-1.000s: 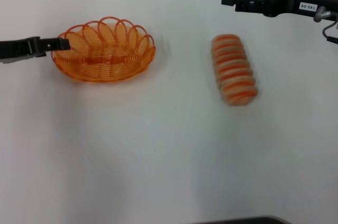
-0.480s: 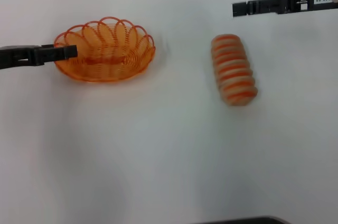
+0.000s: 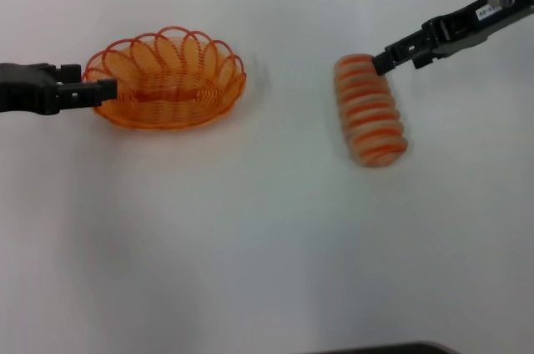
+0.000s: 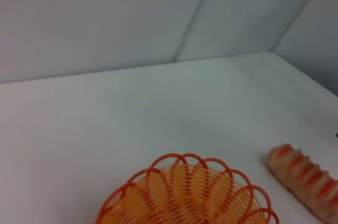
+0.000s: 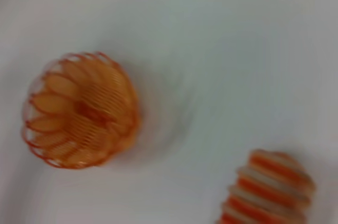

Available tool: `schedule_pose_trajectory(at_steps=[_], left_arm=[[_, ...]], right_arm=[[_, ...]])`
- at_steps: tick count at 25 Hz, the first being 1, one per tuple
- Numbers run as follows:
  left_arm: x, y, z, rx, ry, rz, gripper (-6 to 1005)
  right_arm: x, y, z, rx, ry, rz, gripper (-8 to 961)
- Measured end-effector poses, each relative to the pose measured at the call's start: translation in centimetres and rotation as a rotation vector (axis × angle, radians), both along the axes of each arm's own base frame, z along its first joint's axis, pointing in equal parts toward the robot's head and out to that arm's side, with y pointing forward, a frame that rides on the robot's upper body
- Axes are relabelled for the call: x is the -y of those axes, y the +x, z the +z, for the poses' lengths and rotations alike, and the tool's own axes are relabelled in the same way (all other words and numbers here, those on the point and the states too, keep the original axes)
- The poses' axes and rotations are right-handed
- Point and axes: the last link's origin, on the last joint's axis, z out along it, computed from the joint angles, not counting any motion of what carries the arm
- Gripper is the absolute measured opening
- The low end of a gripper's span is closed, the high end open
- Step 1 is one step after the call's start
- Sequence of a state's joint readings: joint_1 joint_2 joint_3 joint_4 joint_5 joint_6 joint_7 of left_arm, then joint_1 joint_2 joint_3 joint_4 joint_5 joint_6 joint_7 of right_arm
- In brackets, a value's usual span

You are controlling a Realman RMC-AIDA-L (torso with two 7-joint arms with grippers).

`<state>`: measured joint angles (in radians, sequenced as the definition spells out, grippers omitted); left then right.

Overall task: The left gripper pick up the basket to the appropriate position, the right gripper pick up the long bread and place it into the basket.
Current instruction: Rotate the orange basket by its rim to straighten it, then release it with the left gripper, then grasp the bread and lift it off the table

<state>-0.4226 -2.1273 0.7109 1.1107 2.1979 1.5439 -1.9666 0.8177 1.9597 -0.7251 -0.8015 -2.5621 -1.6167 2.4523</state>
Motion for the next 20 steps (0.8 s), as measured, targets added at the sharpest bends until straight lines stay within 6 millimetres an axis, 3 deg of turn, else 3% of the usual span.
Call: schedule_pose_trajectory(at_steps=[12,20], left_arm=[[2.1,0.0,1.0,-0.069,-0.076,-0.202,788],[3.5,-0.5,2.1,-0.197,-0.077,-0.232,826]], right_arm=[[-1.5,-2.8,-1.6,0.250,-0.061,-0.038,863],[-1.7,-3.7,-2.7,0.311,-0.056,-0.113,861]])
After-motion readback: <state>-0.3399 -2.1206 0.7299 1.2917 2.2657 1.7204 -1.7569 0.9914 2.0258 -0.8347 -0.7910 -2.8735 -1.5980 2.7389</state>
